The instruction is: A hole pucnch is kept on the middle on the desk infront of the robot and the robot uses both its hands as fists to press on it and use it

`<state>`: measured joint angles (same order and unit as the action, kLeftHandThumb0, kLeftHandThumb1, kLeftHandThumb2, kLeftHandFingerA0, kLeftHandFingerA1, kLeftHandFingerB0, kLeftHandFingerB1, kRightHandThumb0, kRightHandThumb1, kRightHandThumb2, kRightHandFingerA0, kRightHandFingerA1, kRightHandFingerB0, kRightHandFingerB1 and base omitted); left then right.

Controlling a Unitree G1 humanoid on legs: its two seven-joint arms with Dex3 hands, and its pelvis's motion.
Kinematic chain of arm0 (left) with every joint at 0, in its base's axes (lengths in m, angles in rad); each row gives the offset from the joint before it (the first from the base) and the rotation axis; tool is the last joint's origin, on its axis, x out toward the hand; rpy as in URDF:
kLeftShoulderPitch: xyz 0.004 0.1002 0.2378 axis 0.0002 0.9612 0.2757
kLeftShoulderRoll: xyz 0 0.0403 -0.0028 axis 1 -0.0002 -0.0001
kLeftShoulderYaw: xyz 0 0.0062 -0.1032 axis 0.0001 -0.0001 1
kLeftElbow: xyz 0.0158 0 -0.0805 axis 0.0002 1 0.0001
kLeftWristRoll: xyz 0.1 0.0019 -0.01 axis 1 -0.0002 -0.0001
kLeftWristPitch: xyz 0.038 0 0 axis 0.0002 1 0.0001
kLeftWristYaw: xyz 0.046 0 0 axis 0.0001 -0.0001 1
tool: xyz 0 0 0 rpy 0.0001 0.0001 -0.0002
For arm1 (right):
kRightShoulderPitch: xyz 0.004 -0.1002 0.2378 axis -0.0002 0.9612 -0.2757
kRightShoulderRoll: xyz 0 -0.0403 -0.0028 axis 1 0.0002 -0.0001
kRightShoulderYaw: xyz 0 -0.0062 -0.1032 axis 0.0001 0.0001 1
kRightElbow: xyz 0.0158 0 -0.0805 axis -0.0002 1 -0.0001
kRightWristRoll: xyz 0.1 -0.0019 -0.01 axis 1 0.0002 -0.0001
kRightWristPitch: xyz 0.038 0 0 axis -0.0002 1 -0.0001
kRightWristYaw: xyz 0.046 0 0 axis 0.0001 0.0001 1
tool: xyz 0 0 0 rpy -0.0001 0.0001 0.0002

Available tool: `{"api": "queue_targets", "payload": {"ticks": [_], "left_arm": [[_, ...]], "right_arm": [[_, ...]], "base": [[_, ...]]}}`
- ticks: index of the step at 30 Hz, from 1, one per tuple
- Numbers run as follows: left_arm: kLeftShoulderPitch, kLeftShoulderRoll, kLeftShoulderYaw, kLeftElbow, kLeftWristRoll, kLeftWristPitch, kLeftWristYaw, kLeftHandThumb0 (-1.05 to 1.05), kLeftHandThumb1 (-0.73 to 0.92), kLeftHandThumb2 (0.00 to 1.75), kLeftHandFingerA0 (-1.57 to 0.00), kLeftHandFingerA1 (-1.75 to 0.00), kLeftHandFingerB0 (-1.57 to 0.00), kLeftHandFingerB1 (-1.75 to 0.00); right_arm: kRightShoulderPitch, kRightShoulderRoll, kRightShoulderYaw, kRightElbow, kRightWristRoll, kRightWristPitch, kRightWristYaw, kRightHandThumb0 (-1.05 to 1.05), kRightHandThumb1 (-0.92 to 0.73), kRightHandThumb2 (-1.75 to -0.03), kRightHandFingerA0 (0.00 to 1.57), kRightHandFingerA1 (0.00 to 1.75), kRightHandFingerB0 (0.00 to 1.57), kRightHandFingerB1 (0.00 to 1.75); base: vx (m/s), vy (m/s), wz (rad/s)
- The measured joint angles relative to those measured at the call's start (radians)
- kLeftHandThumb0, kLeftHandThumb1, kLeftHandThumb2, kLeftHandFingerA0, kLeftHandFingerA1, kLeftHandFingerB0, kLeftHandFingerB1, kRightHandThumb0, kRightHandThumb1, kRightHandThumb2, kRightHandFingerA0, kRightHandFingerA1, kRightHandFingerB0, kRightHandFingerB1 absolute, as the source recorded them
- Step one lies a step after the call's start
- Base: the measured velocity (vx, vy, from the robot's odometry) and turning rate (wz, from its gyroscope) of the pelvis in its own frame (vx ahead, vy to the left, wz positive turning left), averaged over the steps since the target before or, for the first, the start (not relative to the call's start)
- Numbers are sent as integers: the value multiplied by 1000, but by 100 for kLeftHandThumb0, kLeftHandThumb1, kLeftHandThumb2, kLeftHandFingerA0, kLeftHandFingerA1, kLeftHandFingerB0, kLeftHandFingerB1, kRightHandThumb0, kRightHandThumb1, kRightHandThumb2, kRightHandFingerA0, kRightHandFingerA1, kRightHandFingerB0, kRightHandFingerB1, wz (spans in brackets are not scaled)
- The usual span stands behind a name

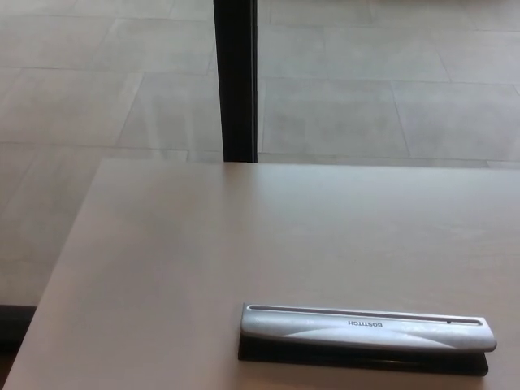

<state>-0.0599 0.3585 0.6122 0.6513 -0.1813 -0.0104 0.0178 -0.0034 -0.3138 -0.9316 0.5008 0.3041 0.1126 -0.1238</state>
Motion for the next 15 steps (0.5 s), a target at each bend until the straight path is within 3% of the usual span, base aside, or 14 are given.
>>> {"api": "queue_targets", "payload": {"ticks": [1, 2, 4, 5, 6, 7, 8, 9, 11, 12, 13, 14, 15], "left_arm": [[-19, -1, 0, -36, -4, 4, 0, -15, 60, 91, -87, -127, -80, -72], [-42, -2, -1, -76, -10, 8, 1, -9, 64, 93, -82, -153, -78, -89], [-82, -10, -4, -143, -22, 15, 4, -11, 75, 88, -81, -175, -67, -116], [-104, -17, -7, -180, -28, 20, 6, -11, 73, 95, -85, -175, -63, -128], [-125, -24, -11, -218, -35, 26, 10, -11, 72, 99, -87, -175, -66, -132], [-145, -34, -15, -255, -39, 31, 13, -11, 72, 99, -87, -175, -66, -132], [-163, -44, -19, -288, -43, 37, 16, -11, 71, 100, -86, -175, -62, -144], [-178, -53, -25, -315, -46, 42, 19, -11, 74, 96, -81, -175, -59, -132], [-212, -78, -39, -376, -56, 54, 28, -12, 68, 102, -85, -175, -68, -131], [-230, -93, -51, -406, -60, 59, 31, -15, 66, 105, -90, -175, -72, -132], [-246, -112, -64, -435, -62, 64, 33, -15, 66, 105, -90, -175, -72, -132], [-259, -129, -77, -461, -64, 69, 35, -32, 56, 112, -118, -138, -91, -117], [-268, -145, -93, -486, -66, 73, 36, -26, 60, 98, -94, -175, -70, -148]], "right_arm": [[-26, -5, -5, -17, 6, 4, -6, -35, -41, -119, 121, 113, 89, 82], [-55, -8, -8, -37, 11, 7, -12, -34, -22, -138, 129, 124, 103, 80], [-98, -9, -9, -70, 18, 13, -18, -40, -20, -131, 136, 141, 115, 92], [-122, -9, -9, -89, 21, 17, -21, -43, -23, -121, 136, 146, 113, 97], [-142, -9, -7, -110, 24, 22, -24, -50, -28, -111, 140, 139, 114, 106], [-163, -9, -5, -131, 28, 27, -27, -50, -28, -111, 140, 139, 114, 106], [-178, -9, -3, -153, 32, 31, -29, -50, -27, -111, 137, 141, 117, 103], [-193, -8, 1, -172, 37, 36, -31, -50, -20, -115, 131, 143, 118, 103], [-219, -3, 13, -228, 47, 46, -35, -43, -27, -115, 130, 138, 114, 111], [-233, 2, 24, -260, 54, 51, -37, -33, -22, -132, 123, 149, 113, 113], [-244, 9, 37, -296, 59, 56, -39, -33, -22, -132, 123, 149, 113, 113], [-253, 18, 51, -329, 62, 60, -41, -32, -44, -118, 134, 139, 102, 113], [-260, 30, 67, -363, 65, 64, -43, -31, -51, -118, 125, 137, 93, 111]], "base": [[0, 0, 0], [0, 0, 0], [0, 0, 0], [0, 0, 0], [0, 0, 0], [0, 0, 0], [0, 0, 0], [0, 0, 0], [0, 0, 0], [0, 0, 0], [0, 0, 0], [0, 0, 0], [0, 0, 0]]}}
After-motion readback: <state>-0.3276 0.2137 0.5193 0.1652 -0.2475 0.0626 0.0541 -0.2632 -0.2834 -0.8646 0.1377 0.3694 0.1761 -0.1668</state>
